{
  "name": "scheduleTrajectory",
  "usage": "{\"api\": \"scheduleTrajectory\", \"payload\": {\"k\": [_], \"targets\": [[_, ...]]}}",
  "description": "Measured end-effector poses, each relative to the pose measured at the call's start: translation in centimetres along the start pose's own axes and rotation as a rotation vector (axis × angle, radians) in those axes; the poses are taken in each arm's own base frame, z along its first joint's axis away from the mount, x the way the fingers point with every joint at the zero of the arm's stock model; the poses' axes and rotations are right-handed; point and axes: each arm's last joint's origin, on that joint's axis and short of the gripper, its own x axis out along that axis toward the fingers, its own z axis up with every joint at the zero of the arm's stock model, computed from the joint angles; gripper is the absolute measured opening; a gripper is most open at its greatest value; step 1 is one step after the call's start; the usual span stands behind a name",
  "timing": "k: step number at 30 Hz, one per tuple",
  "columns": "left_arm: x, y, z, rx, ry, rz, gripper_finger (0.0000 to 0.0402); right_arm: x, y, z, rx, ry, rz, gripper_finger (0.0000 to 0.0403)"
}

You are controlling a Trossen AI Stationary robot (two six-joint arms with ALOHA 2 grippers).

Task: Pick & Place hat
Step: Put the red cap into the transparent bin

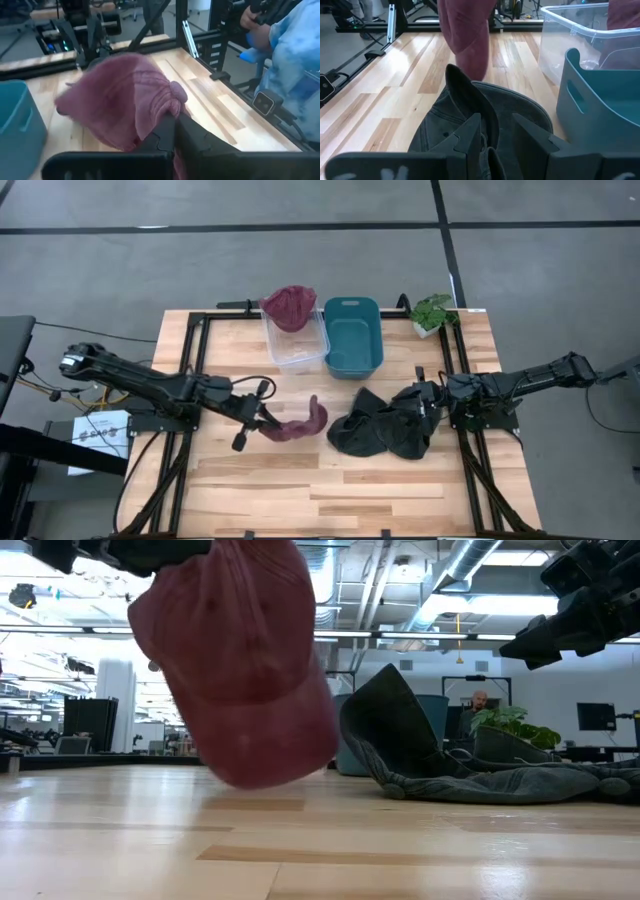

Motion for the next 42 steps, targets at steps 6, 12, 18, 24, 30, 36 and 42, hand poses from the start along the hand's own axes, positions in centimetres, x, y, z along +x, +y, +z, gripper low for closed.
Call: {"api": "scheduleTrajectory", "payload": {"k": [6, 12, 18, 24, 30, 36, 42], "targets": [[-0.5, 0.0, 0.4, 0.018, -0.025, 0.004, 0.0009, 0.0, 0.0, 0.0, 0.000, 0.000, 0.000, 0.0099], [-1.1, 0.0, 0.9, 0.045, -0.061, 0.010, 0.0009, 0.0, 0.0, 0.0, 0.000, 0.000, 0.000, 0.0099], [-1.7, 0.6, 1.3, 0.064, -0.091, 0.043, 0.0009, 0.0, 0.0, 0.0, 0.000, 0.000, 0.000, 0.0099], [-2.6, 1.6, 1.7, 0.057, -0.121, 0.100, 0.0010, 0.0, 0.0, 0.0, 0.000, 0.000, 0.000, 0.0099], [-3.4, 2.3, 3.2, 0.138, -0.176, 0.114, 0.0010, 0.0, 0.0, 0.0, 0.000, 0.000, 0.000, 0.0099], [-4.0, 3.0, 5.5, 0.231, -0.243, 0.110, 0.0010, 0.0, 0.0, 0.0, 0.000, 0.000, 0.000, 0.0099], [-4.8, 4.1, 6.9, 0.272, -0.272, 0.158, 0.0010, 0.0, 0.0, 0.0, 0.000, 0.000, 0.000, 0.0099]]}}
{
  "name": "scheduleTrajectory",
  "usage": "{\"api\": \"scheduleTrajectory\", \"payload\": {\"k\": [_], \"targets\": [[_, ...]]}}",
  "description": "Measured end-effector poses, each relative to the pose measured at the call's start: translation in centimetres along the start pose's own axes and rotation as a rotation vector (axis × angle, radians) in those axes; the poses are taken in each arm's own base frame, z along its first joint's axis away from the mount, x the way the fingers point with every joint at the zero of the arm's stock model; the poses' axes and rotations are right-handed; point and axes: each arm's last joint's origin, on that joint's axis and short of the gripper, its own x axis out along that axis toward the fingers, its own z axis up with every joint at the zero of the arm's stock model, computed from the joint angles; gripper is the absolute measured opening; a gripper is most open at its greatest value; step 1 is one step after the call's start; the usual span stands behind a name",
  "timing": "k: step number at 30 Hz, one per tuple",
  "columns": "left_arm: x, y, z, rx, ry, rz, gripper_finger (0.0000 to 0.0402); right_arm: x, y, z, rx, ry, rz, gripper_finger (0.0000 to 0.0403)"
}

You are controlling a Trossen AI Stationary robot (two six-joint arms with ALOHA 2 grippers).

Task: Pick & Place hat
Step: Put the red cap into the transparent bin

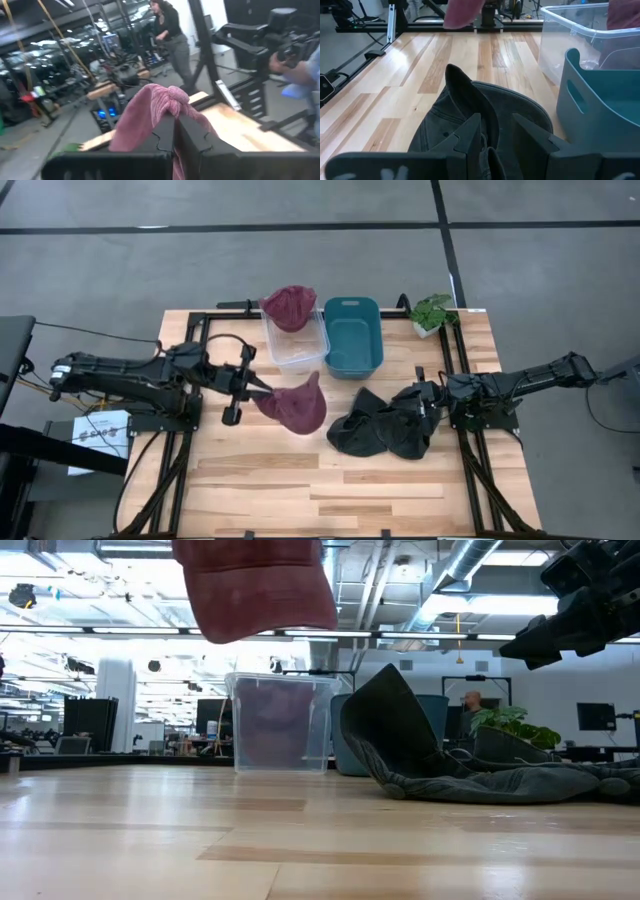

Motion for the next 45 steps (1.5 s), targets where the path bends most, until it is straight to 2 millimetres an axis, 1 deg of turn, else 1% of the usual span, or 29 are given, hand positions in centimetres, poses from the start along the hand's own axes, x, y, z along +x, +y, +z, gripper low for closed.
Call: {"api": "scheduleTrajectory", "payload": {"k": [11, 20, 23, 28, 32, 40, 45], "targets": [[-0.9, 3.4, 1.1, 0.148, -0.004, 0.126, 0.0010, 0.0, 0.0, 0.1, 0.000, -0.009, 0.000, 0.0099], [-2.5, 6.5, -0.1, 0.193, 0.050, 0.227, 0.0010, 0.0, 0.0, 0.1, 0.000, -0.009, -0.001, 0.0099], [-3.2, 7.5, -0.2, 0.212, 0.048, 0.267, 0.0010, 0.0, 0.0, 0.1, 0.000, -0.009, -0.001, 0.0099], [-3.7, 9.2, -0.6, 0.240, 0.019, 0.288, 0.0010, 0.0, 0.0, 0.1, -0.001, -0.008, -0.003, 0.0099], [-3.7, 10.4, -1.7, 0.238, 0.049, 0.319, 0.0010, 0.0, 0.0, 0.1, -0.002, -0.008, -0.004, 0.0099], [-3.8, 12.8, -4.6, 0.201, 0.143, 0.382, 0.0010, 0.0, 0.0, 0.1, -0.002, -0.009, -0.004, 0.0099], [-3.8, 14.2, -5.3, 0.153, 0.138, 0.350, 0.0010, 0.0, 0.0, 0.1, -0.002, -0.009, -0.004, 0.0099]]}}
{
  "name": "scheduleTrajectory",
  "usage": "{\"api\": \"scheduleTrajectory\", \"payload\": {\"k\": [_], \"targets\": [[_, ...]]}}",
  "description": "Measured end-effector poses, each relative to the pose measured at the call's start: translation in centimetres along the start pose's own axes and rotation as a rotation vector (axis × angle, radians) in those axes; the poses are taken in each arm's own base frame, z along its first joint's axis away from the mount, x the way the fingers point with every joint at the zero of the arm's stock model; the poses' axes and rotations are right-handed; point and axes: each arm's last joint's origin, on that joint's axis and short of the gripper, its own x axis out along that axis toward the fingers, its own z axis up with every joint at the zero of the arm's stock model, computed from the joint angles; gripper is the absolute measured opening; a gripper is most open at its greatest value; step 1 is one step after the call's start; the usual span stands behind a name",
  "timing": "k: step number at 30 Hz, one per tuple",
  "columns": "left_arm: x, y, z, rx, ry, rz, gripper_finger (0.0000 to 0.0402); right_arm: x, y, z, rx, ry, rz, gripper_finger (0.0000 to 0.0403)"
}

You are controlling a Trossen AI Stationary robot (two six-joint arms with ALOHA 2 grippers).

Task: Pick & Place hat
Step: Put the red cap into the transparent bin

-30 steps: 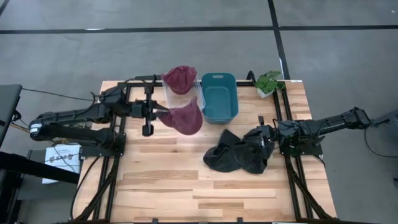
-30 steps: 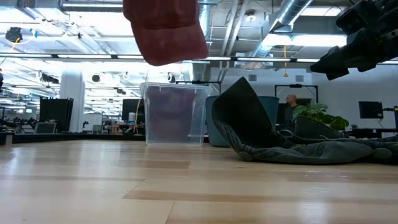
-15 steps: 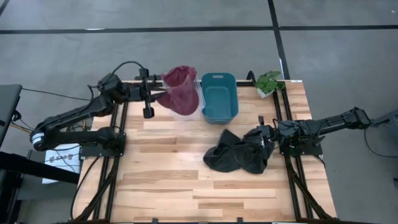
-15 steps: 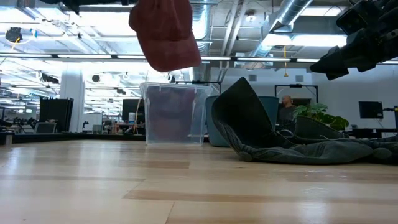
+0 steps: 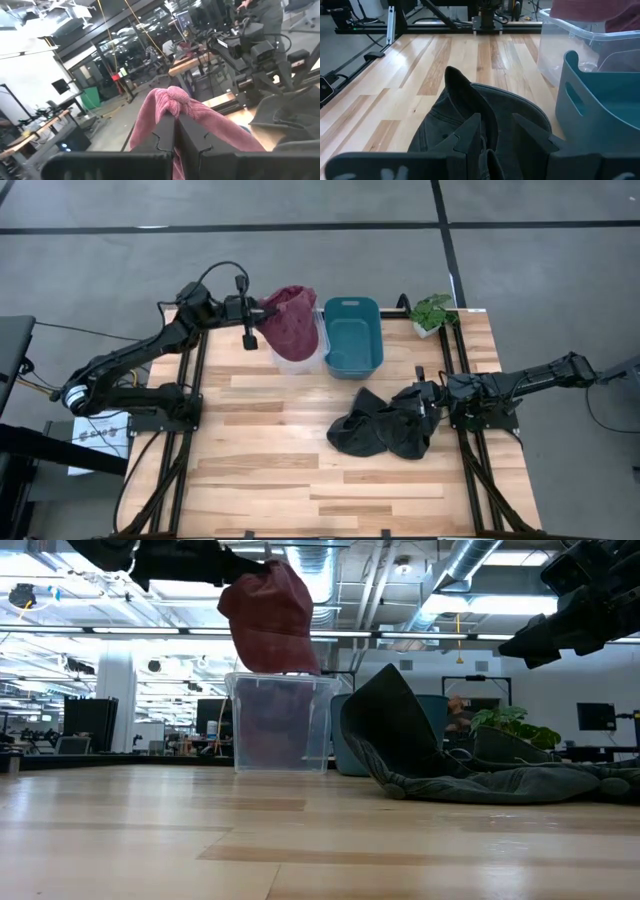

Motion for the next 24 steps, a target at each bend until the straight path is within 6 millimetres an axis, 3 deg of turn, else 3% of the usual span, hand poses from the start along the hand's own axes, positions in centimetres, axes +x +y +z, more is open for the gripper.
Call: {"api": "scheduleTrajectory", "payload": {"k": [9, 24], "targets": [[0.7, 1.1, 0.4, 0.011, -0.019, 0.003, 0.0010, 0.0, 0.0, 0.0, -0.023, 0.000, -0.002, 0.0099], [0.8, 1.2, -0.1, -0.035, 0.007, -0.011, 0.0010, 0.0, 0.0, 0.0, -0.023, 0.000, -0.001, 0.0099]]}}
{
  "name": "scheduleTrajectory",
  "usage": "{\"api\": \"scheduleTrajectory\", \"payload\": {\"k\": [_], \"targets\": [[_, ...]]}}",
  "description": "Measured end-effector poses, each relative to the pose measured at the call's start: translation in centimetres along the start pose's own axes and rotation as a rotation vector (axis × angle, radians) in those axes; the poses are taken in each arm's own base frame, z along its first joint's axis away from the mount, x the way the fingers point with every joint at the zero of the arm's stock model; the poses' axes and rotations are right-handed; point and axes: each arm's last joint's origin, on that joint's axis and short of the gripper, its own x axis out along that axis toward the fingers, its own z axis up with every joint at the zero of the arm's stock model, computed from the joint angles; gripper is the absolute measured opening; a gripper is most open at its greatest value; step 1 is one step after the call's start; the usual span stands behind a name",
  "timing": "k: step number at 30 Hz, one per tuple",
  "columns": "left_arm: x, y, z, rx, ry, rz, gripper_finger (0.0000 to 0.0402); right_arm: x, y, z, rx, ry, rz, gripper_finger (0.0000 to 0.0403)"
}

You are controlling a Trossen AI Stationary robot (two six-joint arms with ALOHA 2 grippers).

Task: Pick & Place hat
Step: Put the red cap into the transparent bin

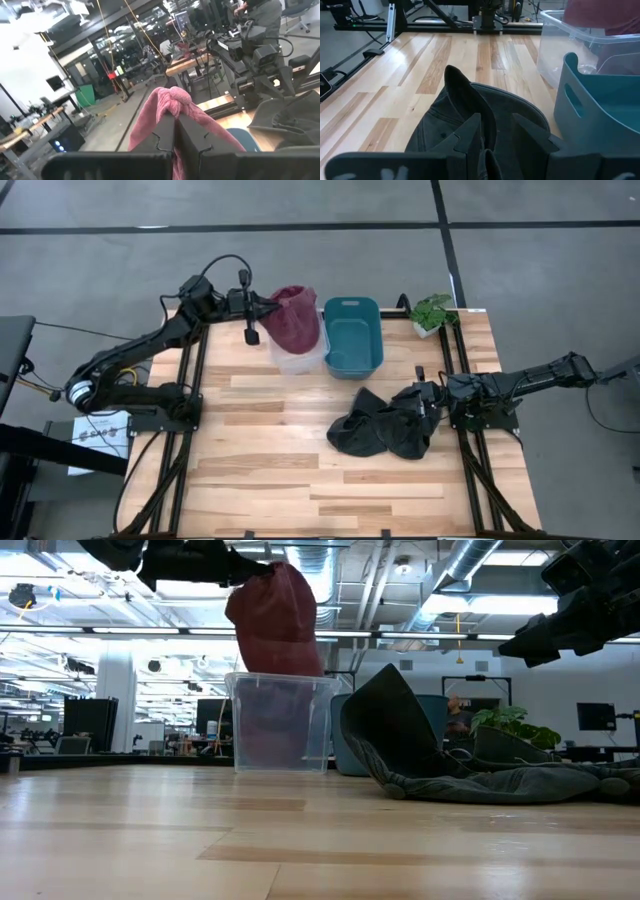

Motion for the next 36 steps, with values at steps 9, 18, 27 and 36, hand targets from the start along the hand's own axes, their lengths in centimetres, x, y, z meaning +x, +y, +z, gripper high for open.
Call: {"api": "scheduleTrajectory", "payload": {"k": [9, 18, 27, 36], "targets": [[1.2, 0.2, -2.6, -0.052, 0.074, -0.021, 0.0010, 0.0, 0.0, 0.0, 0.000, 0.000, 0.000, 0.0099], [1.1, 1.4, -5.4, -0.100, 0.165, 0.012, 0.0010, 0.0, 0.0, 0.0, 0.000, 0.001, 0.001, 0.0099], [0.6, 2.1, -7.6, -0.155, 0.249, 0.032, 0.0010, 0.0, 0.0, 0.0, 0.000, 0.000, 0.001, 0.0099], [0.9, 2.0, -8.5, -0.176, 0.273, 0.018, 0.0010, 0.0, 0.0, 0.0, 0.000, 0.001, 0.001, 0.0099]]}}
